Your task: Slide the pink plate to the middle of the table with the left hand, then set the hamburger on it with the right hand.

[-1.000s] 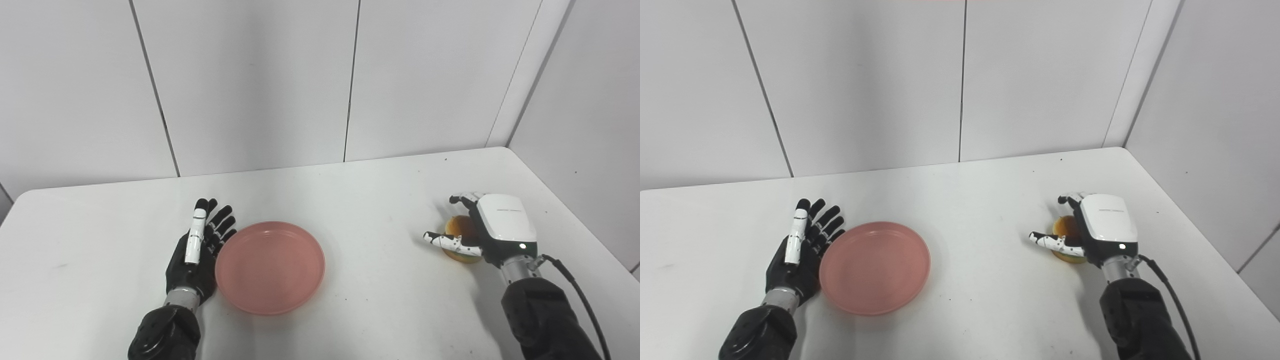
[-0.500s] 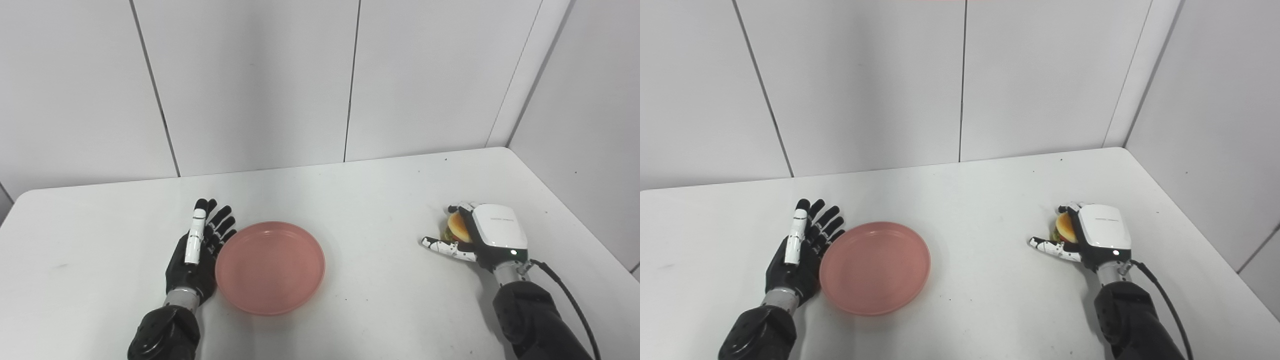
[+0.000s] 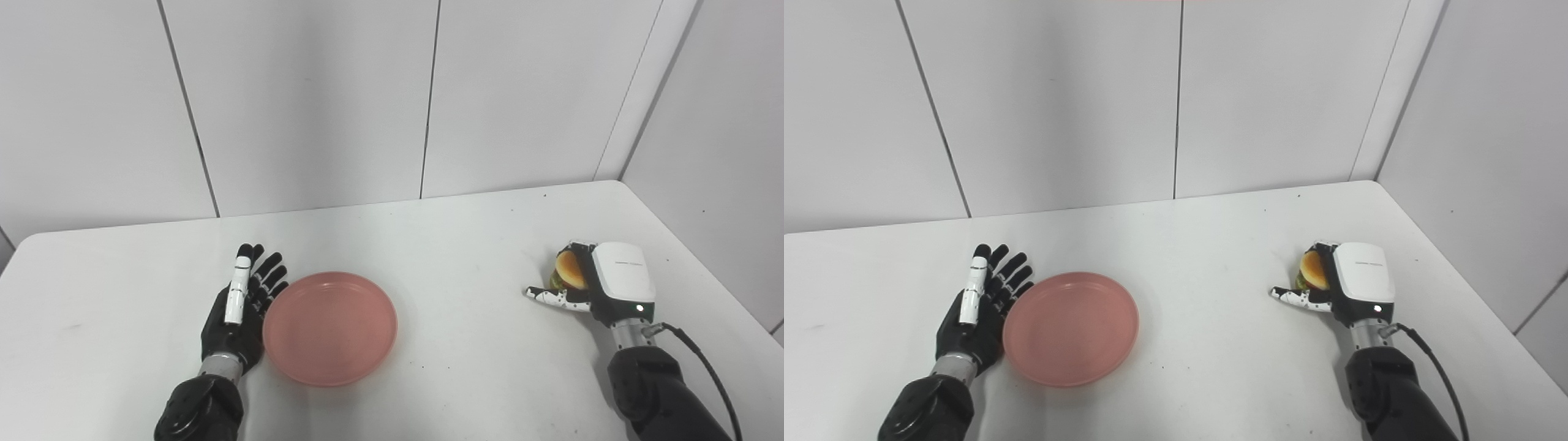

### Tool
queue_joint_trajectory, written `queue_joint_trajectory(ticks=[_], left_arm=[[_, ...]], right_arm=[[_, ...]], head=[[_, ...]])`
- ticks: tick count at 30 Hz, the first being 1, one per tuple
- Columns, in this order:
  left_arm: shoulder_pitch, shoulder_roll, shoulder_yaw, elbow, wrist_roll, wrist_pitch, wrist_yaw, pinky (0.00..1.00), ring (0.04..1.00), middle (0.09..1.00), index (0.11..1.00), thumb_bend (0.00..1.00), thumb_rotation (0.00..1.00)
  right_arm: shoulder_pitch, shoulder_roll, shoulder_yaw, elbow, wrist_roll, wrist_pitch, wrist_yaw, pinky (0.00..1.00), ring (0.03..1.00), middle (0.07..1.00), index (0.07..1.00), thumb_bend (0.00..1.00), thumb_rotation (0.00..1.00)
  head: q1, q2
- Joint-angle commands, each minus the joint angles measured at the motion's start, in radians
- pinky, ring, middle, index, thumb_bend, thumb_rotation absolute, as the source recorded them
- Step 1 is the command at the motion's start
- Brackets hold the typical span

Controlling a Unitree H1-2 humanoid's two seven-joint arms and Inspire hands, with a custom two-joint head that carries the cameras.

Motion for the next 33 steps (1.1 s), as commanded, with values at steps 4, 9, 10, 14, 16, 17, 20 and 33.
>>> queue_joint_trajectory(ticks=[4,9,10,14,16,17,20,33], left_arm=[[0.013,0.003,-0.002,0.015,0.009,0.037,0.009,0.92,0.901,0.875,0.909,0.65,0.75],[0.010,0.002,-0.002,0.022,0.006,0.028,0.005,0.92,0.904,0.885,0.908,0.65,0.75],[0.009,0.002,-0.003,0.022,0.006,0.029,0.005,0.92,0.904,0.888,0.908,0.65,0.75],[0.005,-0.001,-0.002,0.030,0.005,0.028,0.005,0.93,0.905,0.888,0.905,0.65,0.74],[0.004,-0.004,-0.002,0.035,0.005,0.024,0.005,0.94,0.907,0.886,0.902,0.65,0.74],[0.004,-0.006,-0.005,0.038,0.008,0.019,0.005,0.94,0.907,0.882,0.901,0.65,0.73],[0.004,-0.010,-0.012,0.049,0.015,0.005,0.005,0.93,0.902,0.874,0.895,0.65,0.73],[0.003,-0.042,-0.052,0.118,0.066,-0.065,0.016,0.90,0.897,0.862,0.902,0.68,0.76]], right_arm=[[-0.012,-0.018,0.000,-0.088,0.041,-0.035,0.001,0.22,0.268,0.350,0.355,0.64,0.55],[-0.012,-0.005,0.017,-0.274,0.049,-0.021,0.069,0.19,0.263,0.370,0.388,0.63,0.51],[-0.011,0.000,0.019,-0.325,0.054,-0.010,0.095,0.19,0.267,0.378,0.395,0.62,0.47],[-0.027,0.027,0.029,-0.442,0.064,-0.022,0.153,0.22,0.288,0.392,0.406,0.62,0.51],[-0.042,0.051,0.046,-0.482,0.066,-0.026,0.179,0.23,0.296,0.400,0.412,0.62,0.55],[-0.052,0.071,0.059,-0.508,0.061,-0.023,0.195,0.24,0.302,0.405,0.411,0.63,0.56],[-0.076,0.127,0.093,-0.566,0.035,-0.006,0.240,0.25,0.307,0.409,0.406,0.63,0.53],[-0.128,0.291,0.170,-0.566,0.004,-0.005,0.333,0.25,0.300,0.392,0.370,0.62,0.47]], head=[[0.006,0.002],[0.020,0.005],[0.020,0.005],[0.033,0.006],[0.046,0.005],[0.061,0.006],[0.086,0.005],[0.240,0.001]])
